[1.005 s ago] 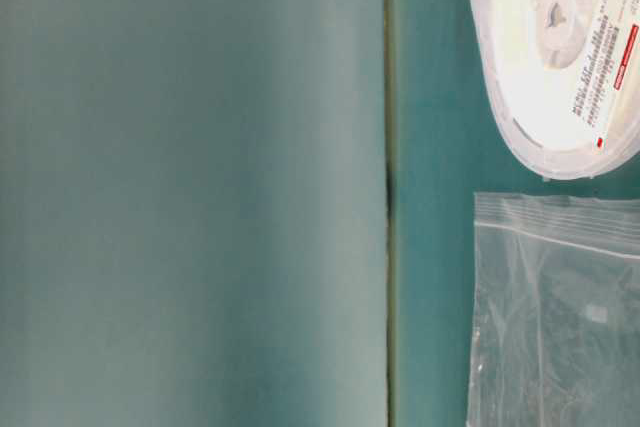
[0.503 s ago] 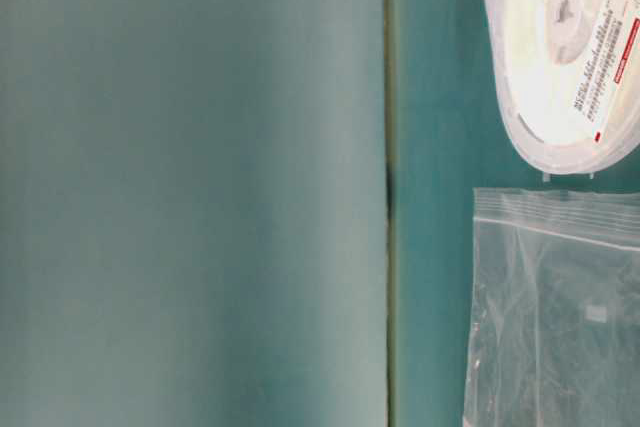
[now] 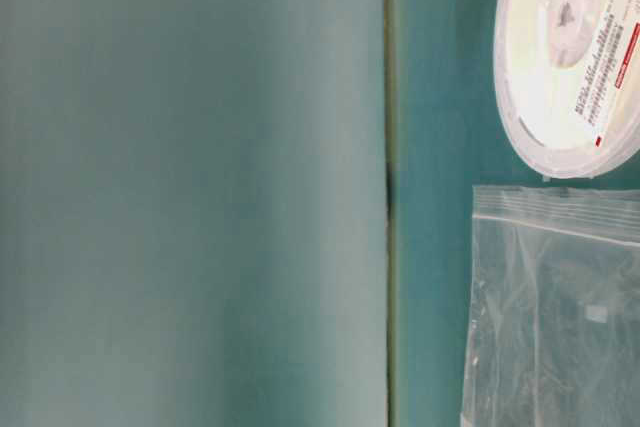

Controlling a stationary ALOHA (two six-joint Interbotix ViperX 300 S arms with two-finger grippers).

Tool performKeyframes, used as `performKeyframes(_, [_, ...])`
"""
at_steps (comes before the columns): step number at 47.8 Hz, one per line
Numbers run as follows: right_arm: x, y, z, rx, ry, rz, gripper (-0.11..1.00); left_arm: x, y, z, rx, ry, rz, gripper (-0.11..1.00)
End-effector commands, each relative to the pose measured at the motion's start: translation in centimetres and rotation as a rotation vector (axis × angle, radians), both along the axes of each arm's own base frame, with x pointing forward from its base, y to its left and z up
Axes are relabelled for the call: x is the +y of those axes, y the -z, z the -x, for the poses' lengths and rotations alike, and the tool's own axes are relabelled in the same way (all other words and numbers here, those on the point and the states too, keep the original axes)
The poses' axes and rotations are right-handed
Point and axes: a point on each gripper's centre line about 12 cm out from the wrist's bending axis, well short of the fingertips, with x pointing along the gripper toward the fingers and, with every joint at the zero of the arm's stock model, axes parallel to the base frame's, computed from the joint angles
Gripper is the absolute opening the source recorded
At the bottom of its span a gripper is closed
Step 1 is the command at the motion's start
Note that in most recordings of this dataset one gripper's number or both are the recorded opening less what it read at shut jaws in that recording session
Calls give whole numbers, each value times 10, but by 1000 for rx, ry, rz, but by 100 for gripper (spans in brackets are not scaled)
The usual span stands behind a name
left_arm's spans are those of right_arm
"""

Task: Take out the reel from the clear zip bag.
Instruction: 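Release the reel with the right gripper and the bag with the left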

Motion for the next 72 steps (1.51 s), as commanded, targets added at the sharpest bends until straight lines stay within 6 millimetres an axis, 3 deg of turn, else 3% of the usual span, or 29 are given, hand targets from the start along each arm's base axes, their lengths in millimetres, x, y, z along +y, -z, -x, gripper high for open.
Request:
performKeyframes(1, [-1,-5,-4,-24,9,1,83,1,-4,-5,-13,3,-5,2])
performKeyframes(13, [-1,-8,-8,-35,4,7,83,1,-6,-6,-18,4,-7,8])
performKeyframes(19, [-2,-9,-9,-40,4,8,83,1,-6,-5,-16,3,-5,27])
performKeyframes(27, [-2,-9,-9,-41,3,9,83,1,-7,-6,-19,3,-6,65])
performKeyframes(31, [-2,-10,-9,-42,0,11,83,1,-7,-5,-19,3,-6,75])
performKeyframes(49, [-2,-29,-7,-113,-30,50,83,0,-23,-4,-63,30,-42,73])
performKeyframes(72, [-1,-63,-1,-239,-97,143,83,-3,-69,26,-76,89,-121,79])
